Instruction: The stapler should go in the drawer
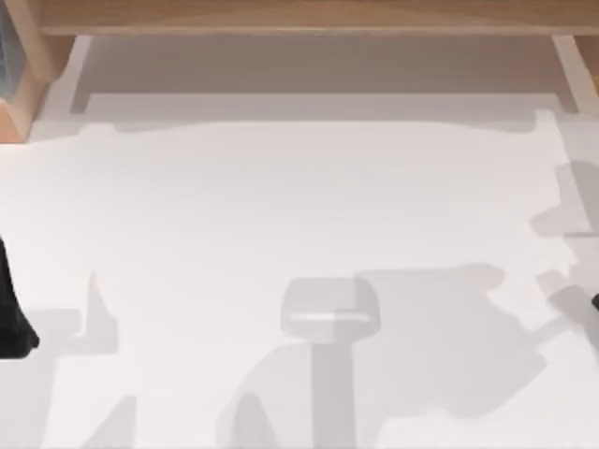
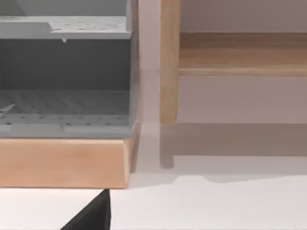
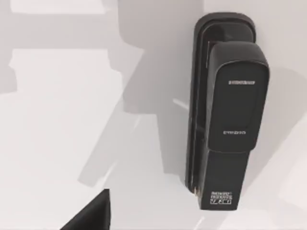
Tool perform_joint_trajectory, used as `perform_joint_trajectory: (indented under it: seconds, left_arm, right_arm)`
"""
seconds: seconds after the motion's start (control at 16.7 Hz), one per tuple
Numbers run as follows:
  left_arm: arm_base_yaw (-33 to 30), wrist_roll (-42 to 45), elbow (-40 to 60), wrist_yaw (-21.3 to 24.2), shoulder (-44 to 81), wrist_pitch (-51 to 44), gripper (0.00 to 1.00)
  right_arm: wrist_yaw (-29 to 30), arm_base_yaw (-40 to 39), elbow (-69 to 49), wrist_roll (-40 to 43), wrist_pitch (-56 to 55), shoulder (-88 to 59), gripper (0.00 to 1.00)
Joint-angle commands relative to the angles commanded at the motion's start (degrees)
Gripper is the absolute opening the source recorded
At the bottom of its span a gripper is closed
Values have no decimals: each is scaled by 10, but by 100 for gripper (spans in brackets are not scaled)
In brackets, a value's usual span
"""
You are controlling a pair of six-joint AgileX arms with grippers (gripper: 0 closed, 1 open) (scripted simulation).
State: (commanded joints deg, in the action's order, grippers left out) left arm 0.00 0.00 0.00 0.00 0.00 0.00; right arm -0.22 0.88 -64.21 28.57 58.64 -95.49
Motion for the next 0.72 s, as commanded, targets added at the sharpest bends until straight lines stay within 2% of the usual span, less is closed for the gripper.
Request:
perform_joint_trajectory:
  seconds: [0.18, 0.54, 0.72]
  left_arm:
    - [0, 0, 0, 0, 0, 0, 100]
    - [0, 0, 0, 0, 0, 0, 100]
    - [0, 0, 0, 0, 0, 0, 100]
  right_arm:
    - [1, -1, 16, 0, -23, -11, 100]
    - [1, -3, 86, -3, -153, -66, 100]
    - [1, -4, 93, -3, -163, -71, 100]
